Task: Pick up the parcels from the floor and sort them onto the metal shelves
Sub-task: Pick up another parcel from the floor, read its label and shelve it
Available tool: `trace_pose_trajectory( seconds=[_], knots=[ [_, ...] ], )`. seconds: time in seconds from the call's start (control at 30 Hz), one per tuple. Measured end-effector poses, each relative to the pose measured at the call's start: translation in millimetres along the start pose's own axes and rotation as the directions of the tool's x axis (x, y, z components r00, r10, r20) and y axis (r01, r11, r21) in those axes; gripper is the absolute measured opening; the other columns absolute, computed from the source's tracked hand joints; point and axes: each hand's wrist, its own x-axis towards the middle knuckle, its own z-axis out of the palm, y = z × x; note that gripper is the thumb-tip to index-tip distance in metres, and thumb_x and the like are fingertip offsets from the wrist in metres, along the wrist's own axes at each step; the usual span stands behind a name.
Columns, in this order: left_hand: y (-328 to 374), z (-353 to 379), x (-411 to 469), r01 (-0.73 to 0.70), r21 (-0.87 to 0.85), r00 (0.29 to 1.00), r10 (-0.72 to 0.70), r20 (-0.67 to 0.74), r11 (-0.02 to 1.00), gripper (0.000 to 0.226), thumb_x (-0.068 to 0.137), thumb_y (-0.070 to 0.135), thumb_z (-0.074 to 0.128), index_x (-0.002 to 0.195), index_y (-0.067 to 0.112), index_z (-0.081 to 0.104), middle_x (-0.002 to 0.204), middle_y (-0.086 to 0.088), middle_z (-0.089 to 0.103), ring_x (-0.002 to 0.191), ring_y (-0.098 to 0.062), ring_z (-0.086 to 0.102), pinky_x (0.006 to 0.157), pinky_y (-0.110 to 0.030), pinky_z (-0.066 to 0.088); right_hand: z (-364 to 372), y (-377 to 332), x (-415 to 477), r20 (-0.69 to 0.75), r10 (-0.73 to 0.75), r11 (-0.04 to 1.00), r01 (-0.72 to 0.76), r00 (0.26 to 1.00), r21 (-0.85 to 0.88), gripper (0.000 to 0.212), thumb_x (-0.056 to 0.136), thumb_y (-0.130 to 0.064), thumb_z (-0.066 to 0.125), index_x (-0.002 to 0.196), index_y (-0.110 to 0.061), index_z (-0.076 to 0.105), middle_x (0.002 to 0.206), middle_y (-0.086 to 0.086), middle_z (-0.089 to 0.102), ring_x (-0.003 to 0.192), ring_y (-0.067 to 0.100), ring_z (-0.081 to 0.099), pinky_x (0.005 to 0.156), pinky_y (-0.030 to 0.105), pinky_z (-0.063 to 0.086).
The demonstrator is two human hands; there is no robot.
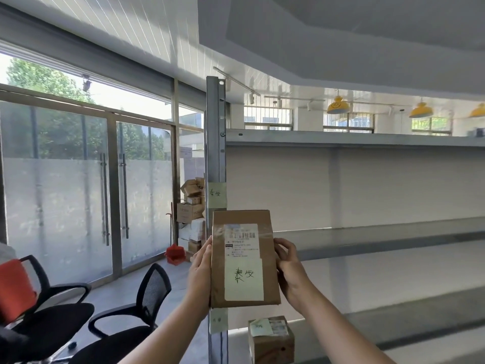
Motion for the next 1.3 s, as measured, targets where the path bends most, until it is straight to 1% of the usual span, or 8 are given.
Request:
trace_pose_trajectory(
  seconds=[0.13,0.3,0.4,0.63,0.73,0.9,1.03,1.3],
  knots=[
    [3,24,5,0.003,-0.027,1.0,-0.003,-0.001,1.0,0.029,0.092,0.052,0.06,0.12,0.046,0.068,0.129,-0.007,0.067,0.114,-0.034,0.067,0.094,-0.057,0.055,-16,-12,6,-0.006,-0.027,0.999,0.026,1.0,-0.024,0.044,0.095,0.013,0.039,0.127,-0.015,0.049,0.133,0.003,0.064,0.104,0.017,0.064,0.061,0.021,0.053],
    [-4,51,20,0.037,-0.063,0.998,-0.033,0.054,0.997,0.052,0.074,0.06,0.073,0.123,0.041,0.068,0.133,-0.009,0.065,0.119,-0.035,0.065,0.099,-0.061,0.051,-40,-21,24,-0.008,-0.05,0.998,0.05,0.999,-0.045,0.035,0.098,0.006,0.045,0.126,-0.014,0.05,0.132,0.004,0.064,0.095,0.015,0.065,0.064,0.024,0.049],
    [-12,65,31,0.054,-0.072,0.997,-0.05,0.067,0.996,0.033,0.094,0.047,0.06,0.124,0.034,0.067,0.124,-0.012,0.071,0.112,-0.037,0.068,0.096,-0.063,0.052,-56,-23,41,-0.012,-0.04,0.999,0.04,0.999,-0.036,0.037,0.098,0.009,0.042,0.127,-0.012,0.05,0.133,0.005,0.063,0.088,0.011,0.064,0.058,0.018,0.048],
    [-14,104,61,0.061,-0.027,0.998,-0.06,0.03,0.998,0.028,0.101,0.041,0.052,0.127,0.036,0.062,0.116,-0.008,0.074,0.106,-0.032,0.071,0.092,-0.057,0.057,-84,-36,93,0.014,-0.018,1.0,0.018,1.0,-0.006,0.041,0.095,0.012,0.04,0.12,-0.017,0.056,0.13,0.001,0.066,0.101,0.013,0.065,0.068,0.025,0.048],
    [-17,116,78,0.069,0.013,0.997,-0.069,-0.023,0.998,0.028,0.101,0.043,0.051,0.127,0.036,0.059,0.116,-0.007,0.073,0.106,-0.031,0.071,0.09,-0.056,0.058,-93,-37,118,0.028,0.0,1.0,0.0,1.0,-0.012,0.037,0.096,0.008,0.045,0.114,-0.02,0.06,0.125,-0.001,0.068,0.101,0.014,0.065,0.073,0.028,0.048],
    [-22,128,106,0.134,0.069,0.986,-0.127,-0.107,0.989,0.019,0.099,0.041,0.055,0.116,0.03,0.056,0.116,-0.014,0.07,0.11,-0.036,0.068,0.095,-0.058,0.054,-113,-29,156,0.072,0.054,0.998,-0.052,0.996,-0.028,0.032,0.096,-0.003,0.053,0.119,-0.023,0.064,0.123,-0.004,0.071,0.116,0.018,0.064,0.089,0.037,0.05],
    [-27,133,121,0.174,0.098,0.977,-0.16,-0.137,0.98,0.019,0.097,0.042,0.057,0.109,0.029,0.05,0.12,-0.018,0.066,0.113,-0.038,0.066,0.096,-0.06,0.053,-123,-22,181,0.074,0.081,0.996,-0.077,0.994,-0.054,0.032,0.096,-0.005,0.051,0.117,-0.025,0.066,0.12,-0.001,0.072,0.114,0.02,0.065,0.082,0.035,0.052],
    [-37,136,134,0.24,0.139,0.958,-0.212,-0.193,0.961,0.036,0.1,0.049,0.049,0.127,0.024,0.048,0.116,-0.017,0.068,0.107,-0.037,0.068,0.097,-0.057,0.053,-128,-12,203,0.118,0.145,0.982,-0.128,0.982,-0.14,0.028,0.097,-0.013,0.055,0.12,-0.027,0.062,0.117,0.004,0.073,0.114,0.018,0.065,0.076,0.03,0.047]
  ],
)
